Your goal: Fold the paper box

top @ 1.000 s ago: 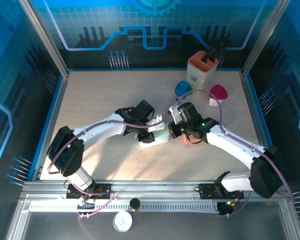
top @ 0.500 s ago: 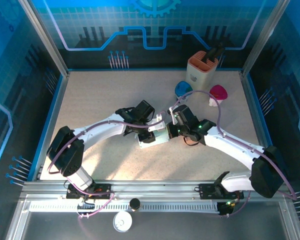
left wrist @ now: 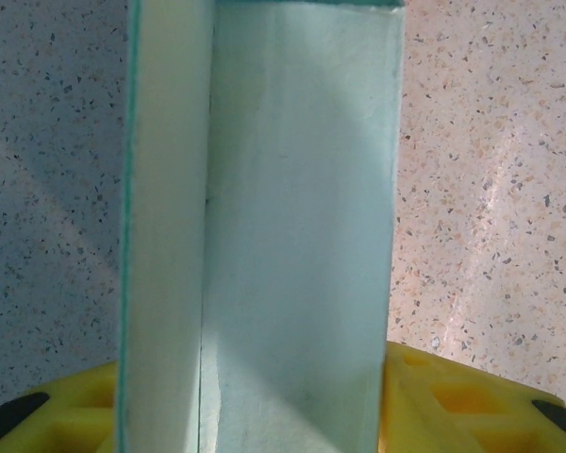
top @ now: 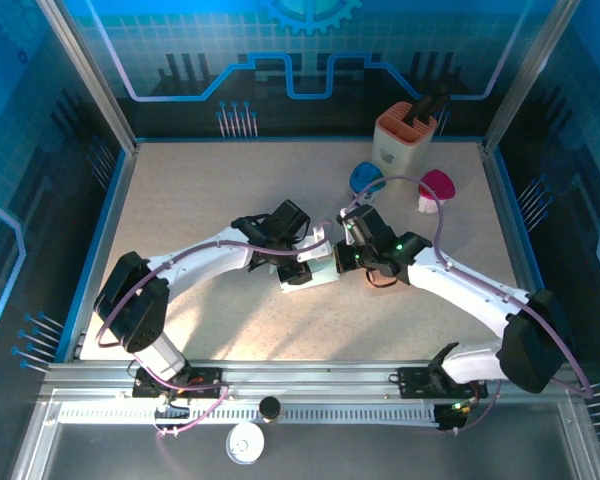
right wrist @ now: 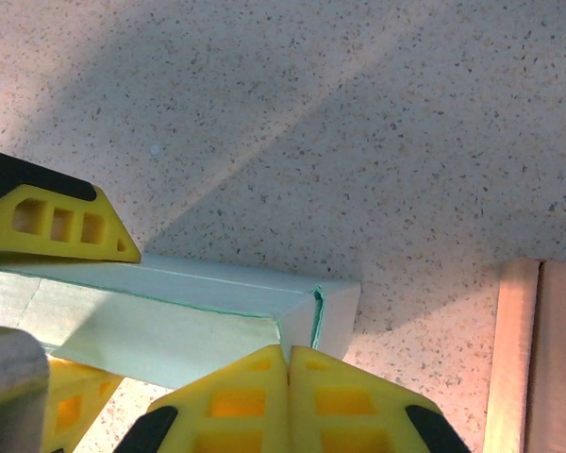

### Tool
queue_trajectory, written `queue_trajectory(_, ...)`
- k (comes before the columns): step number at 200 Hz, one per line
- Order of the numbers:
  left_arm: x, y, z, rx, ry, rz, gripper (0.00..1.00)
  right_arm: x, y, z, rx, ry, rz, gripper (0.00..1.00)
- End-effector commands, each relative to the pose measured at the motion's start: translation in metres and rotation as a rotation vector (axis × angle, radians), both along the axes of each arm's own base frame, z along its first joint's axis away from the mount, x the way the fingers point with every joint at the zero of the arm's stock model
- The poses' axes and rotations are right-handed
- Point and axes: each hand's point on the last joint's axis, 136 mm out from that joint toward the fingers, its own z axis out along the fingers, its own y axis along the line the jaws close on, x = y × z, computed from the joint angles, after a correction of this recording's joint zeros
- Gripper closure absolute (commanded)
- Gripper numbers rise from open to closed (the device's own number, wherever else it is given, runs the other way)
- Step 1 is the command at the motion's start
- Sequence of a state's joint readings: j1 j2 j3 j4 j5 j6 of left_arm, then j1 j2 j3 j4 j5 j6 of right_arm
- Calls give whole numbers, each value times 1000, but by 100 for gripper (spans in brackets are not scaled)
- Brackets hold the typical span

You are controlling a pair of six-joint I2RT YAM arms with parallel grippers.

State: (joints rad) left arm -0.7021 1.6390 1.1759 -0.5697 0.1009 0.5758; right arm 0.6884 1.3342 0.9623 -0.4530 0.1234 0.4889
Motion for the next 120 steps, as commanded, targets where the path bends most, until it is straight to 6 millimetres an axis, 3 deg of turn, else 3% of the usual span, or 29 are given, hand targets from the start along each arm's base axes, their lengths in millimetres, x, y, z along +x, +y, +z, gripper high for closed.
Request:
queue_trajectory(1,12,-4,2,-10,-23,22,52,-9,8,-3,7,43,18,100)
queue_trajectory(38,14,-4,2,-16,-22,30,52,-6,1,-12,-11,5,0,100)
queue_trajectory(80,16,-6,8,-53,-31,59,51,-4,7,-5,7,-67,-12,100)
queue_trajectory(86,15,-6,9,-58,-33,59,51,-9,4,-15,-10,-58,-14,100)
queue_trajectory(120,17,-5,10,-50,-42,64,49,-11,2,-14,-33,-89,-24,100)
